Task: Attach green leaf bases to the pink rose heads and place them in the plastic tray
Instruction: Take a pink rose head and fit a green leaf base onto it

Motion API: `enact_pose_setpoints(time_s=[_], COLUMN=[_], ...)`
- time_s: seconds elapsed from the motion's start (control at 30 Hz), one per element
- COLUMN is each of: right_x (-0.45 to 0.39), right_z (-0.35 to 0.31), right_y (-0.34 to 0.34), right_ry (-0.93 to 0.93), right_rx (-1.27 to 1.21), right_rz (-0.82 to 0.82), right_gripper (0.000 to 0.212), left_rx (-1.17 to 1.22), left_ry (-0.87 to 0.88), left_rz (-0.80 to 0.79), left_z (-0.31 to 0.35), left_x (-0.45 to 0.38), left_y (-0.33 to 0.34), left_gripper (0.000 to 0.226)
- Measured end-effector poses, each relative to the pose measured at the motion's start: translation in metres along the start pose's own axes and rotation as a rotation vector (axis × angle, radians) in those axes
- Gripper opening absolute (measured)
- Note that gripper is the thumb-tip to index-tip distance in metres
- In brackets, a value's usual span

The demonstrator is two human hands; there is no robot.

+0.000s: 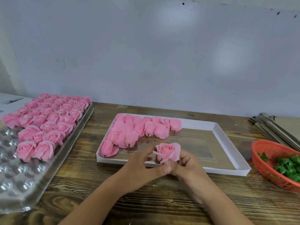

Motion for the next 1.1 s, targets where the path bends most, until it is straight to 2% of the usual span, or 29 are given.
enact_pose_setpoints(time_s=[0.1,0.27,0.4,0.6,0.87,1.0,1.1], right_x=[0.001,0.003,0.003,0.002,0.001,0.003,0.004], right_z=[-0.001,-0.001,0.001,0.003,-0.003,-0.005,0.001], right_y=[-0.002,0.005,0.004,0.003,-0.003,-0.001,0.006], right_ry=[0.014,0.031,0.058,0.081,0.062,0.092,0.137], right_rx=[0.079,0.195,0.117,-0.059,-0.190,-0.012,0.128], right_rz=[0.023,-0.005,0.003,0.004,0.028,0.051,0.007], right_gripper=[0.030,0.016,0.029,0.051,0.048,0.030,0.019], left_rx=[0.035,0.204,0.197,0.182,0.075,0.165,0.241], left_ry=[0.055,0.118,0.071,0.015,0.025,0.034,0.085], left_rz=[0.079,0.142,0.101,0.057,0.010,0.177,0.253], left_z=[0.002,0.008,0.007,0.003,0.002,0.000,0.004], left_x=[-0.001,0.000,-0.001,-0.001,-0.001,-0.002,0.000], left_y=[-0.006,-0.008,-0.006,-0.005,0.002,-0.011,-0.020], left_gripper=[0.056,0.036,0.029,0.039,0.038,0.042,0.034])
Point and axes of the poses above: each hand's wrist, its own x-axis away from the middle knuckle, its own y-axis out of the palm, z = x × y, the point moved 6 cm from there along -x, towards the middle knuckle, and after that the axes turned 10 degrees about x, right-handed, at the moved point
